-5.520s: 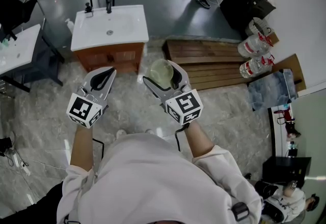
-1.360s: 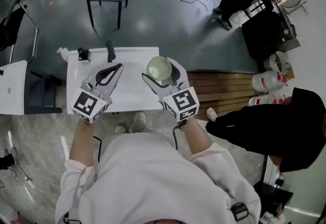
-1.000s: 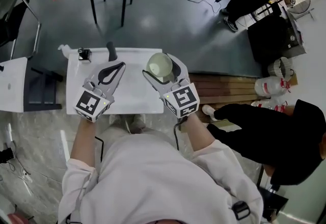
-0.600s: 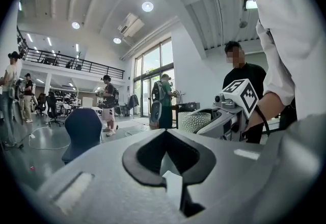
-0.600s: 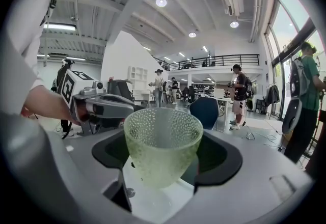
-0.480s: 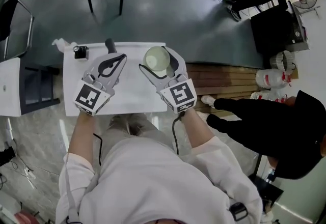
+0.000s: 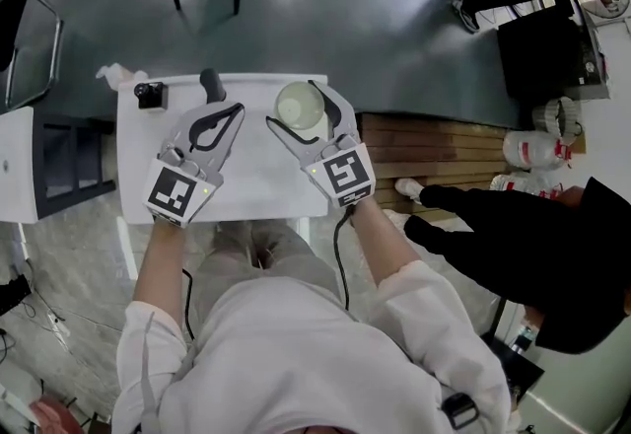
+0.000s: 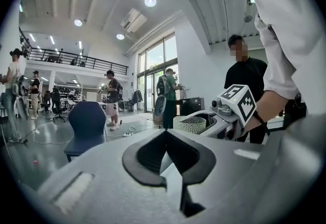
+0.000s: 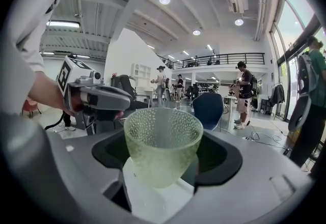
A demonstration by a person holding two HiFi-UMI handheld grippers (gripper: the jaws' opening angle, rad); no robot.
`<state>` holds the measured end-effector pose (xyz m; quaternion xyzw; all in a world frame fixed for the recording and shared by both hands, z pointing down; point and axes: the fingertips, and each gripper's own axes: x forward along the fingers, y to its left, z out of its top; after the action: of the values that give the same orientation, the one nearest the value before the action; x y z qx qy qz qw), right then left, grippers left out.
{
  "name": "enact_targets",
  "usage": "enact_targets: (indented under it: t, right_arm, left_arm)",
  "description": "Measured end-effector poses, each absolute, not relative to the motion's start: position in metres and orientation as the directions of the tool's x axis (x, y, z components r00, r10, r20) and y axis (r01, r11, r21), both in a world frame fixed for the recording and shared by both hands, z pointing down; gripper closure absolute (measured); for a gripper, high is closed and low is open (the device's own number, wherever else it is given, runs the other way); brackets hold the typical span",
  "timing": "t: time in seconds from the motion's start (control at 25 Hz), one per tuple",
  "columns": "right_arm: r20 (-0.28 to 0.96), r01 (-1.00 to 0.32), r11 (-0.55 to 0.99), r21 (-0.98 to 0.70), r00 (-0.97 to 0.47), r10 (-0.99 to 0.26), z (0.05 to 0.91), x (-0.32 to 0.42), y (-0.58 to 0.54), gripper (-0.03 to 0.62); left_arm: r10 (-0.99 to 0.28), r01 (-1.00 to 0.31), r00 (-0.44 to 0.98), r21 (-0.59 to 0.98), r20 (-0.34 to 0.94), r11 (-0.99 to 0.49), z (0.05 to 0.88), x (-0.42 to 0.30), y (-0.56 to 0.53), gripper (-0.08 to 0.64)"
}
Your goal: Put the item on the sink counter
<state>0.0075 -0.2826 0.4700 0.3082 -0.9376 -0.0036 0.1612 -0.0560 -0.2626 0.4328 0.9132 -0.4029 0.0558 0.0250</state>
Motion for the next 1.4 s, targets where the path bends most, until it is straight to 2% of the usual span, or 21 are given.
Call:
enact_targets:
  t: [1.4]
  right_arm:
    - [0.348, -0.522, 0.853, 0.025, -0.795, -0.496, 0.623, -0.010, -0.339, 0.209]
  left_arm:
    - [-0.782, -0.800, 0.597, 0.061, 0.179, -0.597, 0.516, -0.056, -0.295, 0.554]
